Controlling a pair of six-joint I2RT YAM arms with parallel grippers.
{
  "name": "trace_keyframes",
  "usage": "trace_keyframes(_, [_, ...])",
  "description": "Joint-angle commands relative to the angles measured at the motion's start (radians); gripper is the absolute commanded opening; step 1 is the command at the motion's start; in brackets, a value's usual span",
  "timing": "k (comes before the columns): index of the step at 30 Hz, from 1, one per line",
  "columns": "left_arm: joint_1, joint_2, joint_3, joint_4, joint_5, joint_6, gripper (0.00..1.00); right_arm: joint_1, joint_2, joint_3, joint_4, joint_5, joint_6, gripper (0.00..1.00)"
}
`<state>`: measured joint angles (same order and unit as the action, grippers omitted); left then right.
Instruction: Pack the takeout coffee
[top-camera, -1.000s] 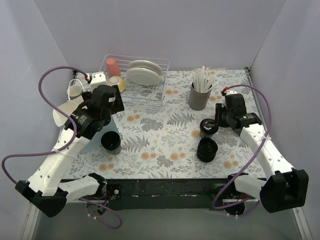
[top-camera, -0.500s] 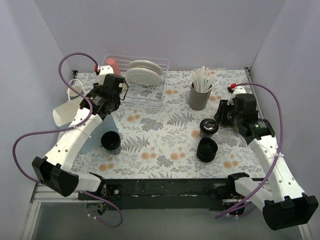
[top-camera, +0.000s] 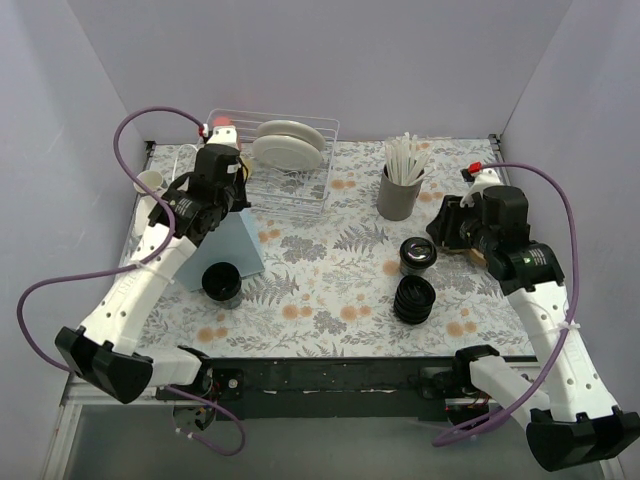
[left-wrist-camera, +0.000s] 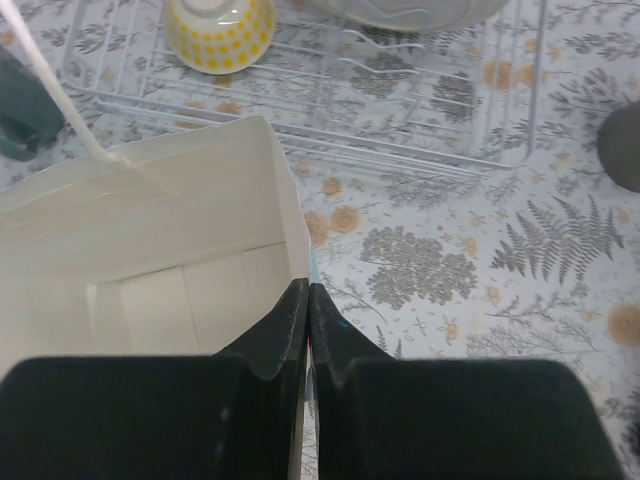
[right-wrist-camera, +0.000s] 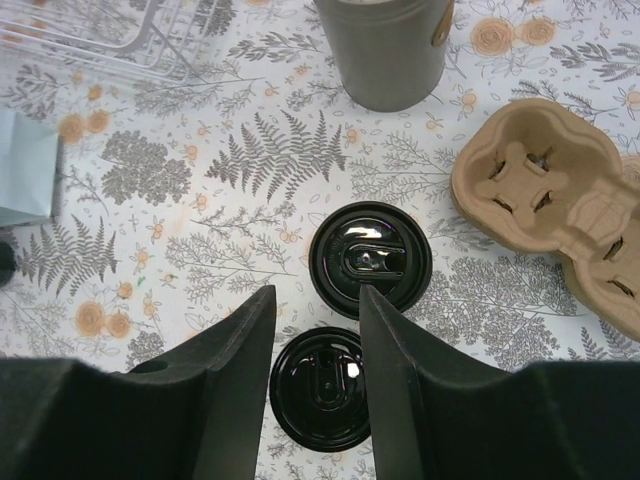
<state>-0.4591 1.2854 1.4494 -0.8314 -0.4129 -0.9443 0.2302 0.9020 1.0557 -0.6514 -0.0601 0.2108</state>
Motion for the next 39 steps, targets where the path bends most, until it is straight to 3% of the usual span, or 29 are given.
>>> trace_keyframes(1, [0.002,-0.051,0.032,0.045,0.195,0.019,0.0,-0.002,-0.029,0.052,0.006,-0.044,0.018,0.47])
trace_keyframes(11, [-0.03,-0.1,0.04,0.084,0.476,-0.086,0.0,-0.002,-0.031,0.066,-0.004,-0.037,0.022,0.47])
trace_keyframes(23, [-0.257,-0.04,0.017,0.182,0.439,-0.195,0.0,-0.003,-0.035,0.076,-0.008,-0.023,0.022,0.47])
trace_keyframes(31, [-0.3,-0.001,-0.009,0.302,0.51,-0.254,0.0,-0.003,-0.046,0.064,-0.011,0.017,0.016,0.47])
trace_keyframes(39, [-0.302,0.037,0.037,0.281,0.539,-0.235,0.39,-0.002,-0.067,0.052,-0.004,0.052,0.016,0.47])
